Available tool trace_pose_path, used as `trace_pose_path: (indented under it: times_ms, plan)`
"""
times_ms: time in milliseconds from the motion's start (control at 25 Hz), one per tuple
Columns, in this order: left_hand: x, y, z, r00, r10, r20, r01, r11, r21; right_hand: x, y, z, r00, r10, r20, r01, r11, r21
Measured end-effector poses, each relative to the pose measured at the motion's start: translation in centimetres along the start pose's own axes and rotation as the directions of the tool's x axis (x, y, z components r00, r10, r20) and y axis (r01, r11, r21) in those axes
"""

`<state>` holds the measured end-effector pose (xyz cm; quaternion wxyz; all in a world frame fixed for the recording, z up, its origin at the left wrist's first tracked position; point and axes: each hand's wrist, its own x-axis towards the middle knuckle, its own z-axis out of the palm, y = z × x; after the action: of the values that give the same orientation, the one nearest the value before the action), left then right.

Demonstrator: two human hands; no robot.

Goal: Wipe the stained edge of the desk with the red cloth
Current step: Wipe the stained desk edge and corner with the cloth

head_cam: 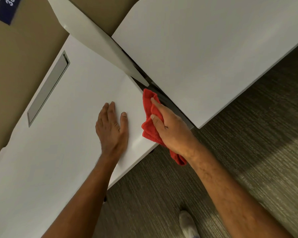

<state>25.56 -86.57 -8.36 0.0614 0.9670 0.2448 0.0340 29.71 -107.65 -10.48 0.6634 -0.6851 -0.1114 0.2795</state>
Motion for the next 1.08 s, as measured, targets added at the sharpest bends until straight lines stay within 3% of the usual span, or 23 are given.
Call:
trace_pose_path:
  times_ms: [240,400,680,1080]
  plan:
    - [-0.1,0.1,0.0,1.000,-0.013,0.017,0.013,1.000,0.000,6.8,-3.1,-0.5,0.977,0.062,0.203,-0.030,0.987,-0.157]
    - [-0.1,0.1,-0.2,1.000,-0.011,0.012,0.011,1.000,0.006,7.0,-3.9,-0.3,0.975,0.089,0.202,-0.063,0.989,-0.131]
    - [-0.1,-0.2,-0.1,1.000,0.009,-0.015,-0.009,1.000,0.006,-2.5,-0.7,-1.4,0.987,0.091,0.132,-0.087,0.995,-0.040]
    - [0.1,-0.6,0.1,1.000,0.008,0.002,-0.008,1.000,-0.008,9.5,-5.0,0.9,0.982,0.099,0.159,-0.044,0.948,-0.316]
